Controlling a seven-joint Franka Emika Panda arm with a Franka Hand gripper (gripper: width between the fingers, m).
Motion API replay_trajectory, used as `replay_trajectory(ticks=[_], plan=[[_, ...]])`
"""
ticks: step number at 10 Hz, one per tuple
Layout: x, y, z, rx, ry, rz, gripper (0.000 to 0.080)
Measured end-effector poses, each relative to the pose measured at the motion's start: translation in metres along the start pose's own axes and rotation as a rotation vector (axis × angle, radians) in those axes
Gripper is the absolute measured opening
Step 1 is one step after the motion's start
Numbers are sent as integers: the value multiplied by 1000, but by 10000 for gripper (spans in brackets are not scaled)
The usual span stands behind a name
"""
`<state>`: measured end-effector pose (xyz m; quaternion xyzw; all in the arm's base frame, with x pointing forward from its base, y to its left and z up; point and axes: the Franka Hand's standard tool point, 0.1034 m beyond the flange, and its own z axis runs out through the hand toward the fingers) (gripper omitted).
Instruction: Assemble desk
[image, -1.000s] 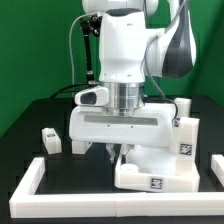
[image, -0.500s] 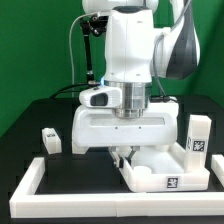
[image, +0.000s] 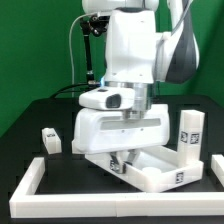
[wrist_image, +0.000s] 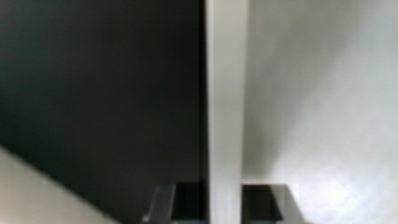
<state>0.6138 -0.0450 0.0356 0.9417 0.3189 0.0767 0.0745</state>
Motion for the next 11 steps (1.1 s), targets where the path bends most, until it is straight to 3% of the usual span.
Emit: replay_trajectory(ticks=[1, 2, 3, 8, 9, 11], plan=[[25, -6, -1, -10, 19, -79, 67], [36, -11, 4, -17, 16, -133, 67], [43, -13, 7, -42, 12, -210, 78], [38, -9, 7, -51, -1, -339, 80], [46, -12, 5, -79, 28, -402, 80], [71, -21, -1, -95, 53, -462, 80]])
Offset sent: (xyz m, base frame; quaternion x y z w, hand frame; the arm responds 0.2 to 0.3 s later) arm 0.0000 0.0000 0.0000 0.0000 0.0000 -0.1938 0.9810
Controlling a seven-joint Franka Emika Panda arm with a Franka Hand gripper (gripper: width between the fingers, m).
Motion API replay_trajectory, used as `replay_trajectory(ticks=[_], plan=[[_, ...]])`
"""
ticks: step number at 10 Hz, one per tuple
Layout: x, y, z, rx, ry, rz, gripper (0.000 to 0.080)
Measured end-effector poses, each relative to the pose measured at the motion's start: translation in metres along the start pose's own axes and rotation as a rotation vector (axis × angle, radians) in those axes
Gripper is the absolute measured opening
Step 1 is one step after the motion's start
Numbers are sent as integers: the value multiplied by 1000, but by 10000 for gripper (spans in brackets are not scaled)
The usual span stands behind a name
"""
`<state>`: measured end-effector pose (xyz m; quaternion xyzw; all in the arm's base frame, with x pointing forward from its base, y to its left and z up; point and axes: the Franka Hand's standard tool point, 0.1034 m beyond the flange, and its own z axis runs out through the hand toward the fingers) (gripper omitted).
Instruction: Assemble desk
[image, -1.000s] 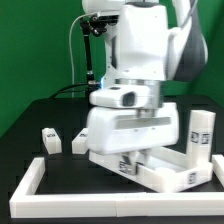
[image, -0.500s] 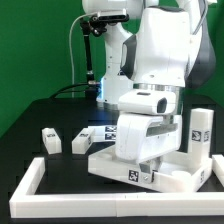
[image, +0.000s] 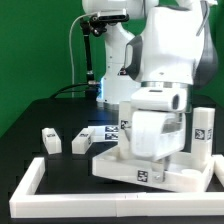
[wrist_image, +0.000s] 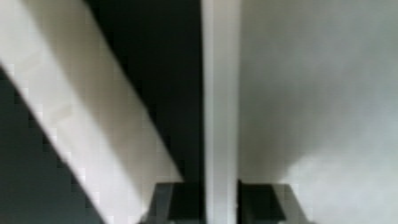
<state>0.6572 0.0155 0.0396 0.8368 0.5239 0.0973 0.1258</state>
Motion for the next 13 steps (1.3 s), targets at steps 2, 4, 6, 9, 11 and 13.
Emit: replay_trajectory(ticks=[2, 4, 6, 9, 11, 13], plan=[[2, 0, 2, -32, 15, 26, 89], [-3, -1, 3, -21, 0, 20, 94], [2, 0, 4, -34, 9, -9, 94], [30, 2, 3, -92, 34, -184, 102], [40, 3, -2, -102, 18, -223, 103], [38, 5, -2, -102, 15, -222, 103]])
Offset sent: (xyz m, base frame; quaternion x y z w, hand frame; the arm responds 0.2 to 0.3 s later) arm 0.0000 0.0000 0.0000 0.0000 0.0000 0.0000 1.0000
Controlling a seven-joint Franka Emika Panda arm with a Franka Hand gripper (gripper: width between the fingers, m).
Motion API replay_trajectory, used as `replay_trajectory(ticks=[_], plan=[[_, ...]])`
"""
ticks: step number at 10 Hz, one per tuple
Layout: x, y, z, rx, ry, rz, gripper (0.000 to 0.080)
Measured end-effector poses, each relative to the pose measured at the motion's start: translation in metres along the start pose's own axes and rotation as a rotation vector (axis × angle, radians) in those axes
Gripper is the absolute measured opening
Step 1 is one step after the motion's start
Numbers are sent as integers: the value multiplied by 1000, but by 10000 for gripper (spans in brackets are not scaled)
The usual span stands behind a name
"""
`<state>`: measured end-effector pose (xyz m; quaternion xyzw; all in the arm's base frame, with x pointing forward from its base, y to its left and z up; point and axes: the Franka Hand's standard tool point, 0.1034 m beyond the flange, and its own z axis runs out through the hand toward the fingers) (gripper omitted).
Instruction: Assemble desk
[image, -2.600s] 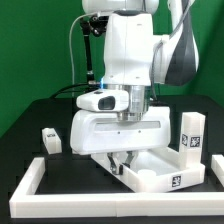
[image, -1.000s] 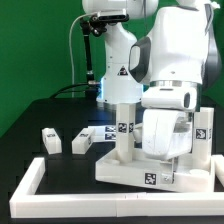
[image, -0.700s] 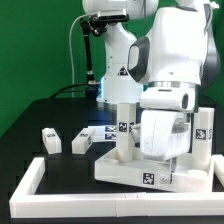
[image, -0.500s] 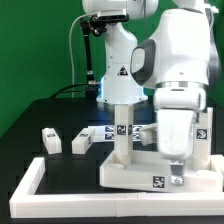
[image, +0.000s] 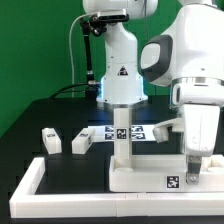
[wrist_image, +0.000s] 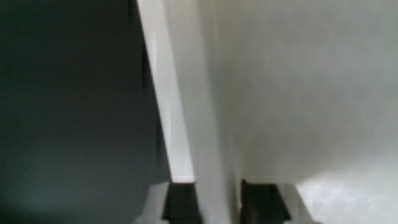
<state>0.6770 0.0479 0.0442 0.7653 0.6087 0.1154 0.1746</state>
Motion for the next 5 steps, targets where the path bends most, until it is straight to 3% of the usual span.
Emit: replay_trajectory(ticks=[3, 5], plan=[[-5, 1, 1, 0, -2, 9, 109], [-5, 1, 1, 0, -2, 9, 482]])
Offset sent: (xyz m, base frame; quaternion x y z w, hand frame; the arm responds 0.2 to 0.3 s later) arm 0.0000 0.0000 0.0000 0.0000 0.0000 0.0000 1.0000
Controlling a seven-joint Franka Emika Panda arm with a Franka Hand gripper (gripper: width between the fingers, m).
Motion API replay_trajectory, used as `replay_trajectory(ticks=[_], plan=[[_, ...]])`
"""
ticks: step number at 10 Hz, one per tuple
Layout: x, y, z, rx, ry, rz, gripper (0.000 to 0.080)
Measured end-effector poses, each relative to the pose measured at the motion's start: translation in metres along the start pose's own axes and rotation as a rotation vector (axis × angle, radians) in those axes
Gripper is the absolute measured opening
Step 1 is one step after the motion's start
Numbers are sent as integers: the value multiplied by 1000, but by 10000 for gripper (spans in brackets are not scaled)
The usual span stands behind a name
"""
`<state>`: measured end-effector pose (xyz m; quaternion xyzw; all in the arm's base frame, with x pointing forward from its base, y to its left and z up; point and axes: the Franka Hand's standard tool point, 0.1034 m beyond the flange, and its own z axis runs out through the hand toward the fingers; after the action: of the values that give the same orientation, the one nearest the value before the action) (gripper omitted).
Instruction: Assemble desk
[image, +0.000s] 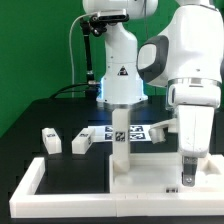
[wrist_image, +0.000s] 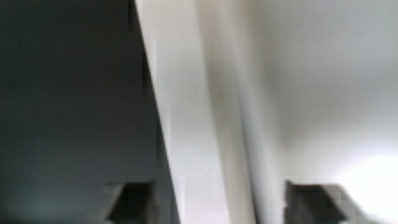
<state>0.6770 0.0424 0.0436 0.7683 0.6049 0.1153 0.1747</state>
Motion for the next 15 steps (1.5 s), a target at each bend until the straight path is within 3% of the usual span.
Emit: replay_trajectory(ticks=[1, 2, 3, 12, 13, 15], plan=[[0, 0, 0, 0, 0, 0, 482], [0, 0, 0, 0, 0, 0, 600], [0, 0, 0, 0, 0, 0, 637], [0, 0, 0, 1, -1, 0, 649], [-3, 4, -3, -1, -6, 1, 649], [-28, 28, -46, 4, -36, 22, 649]])
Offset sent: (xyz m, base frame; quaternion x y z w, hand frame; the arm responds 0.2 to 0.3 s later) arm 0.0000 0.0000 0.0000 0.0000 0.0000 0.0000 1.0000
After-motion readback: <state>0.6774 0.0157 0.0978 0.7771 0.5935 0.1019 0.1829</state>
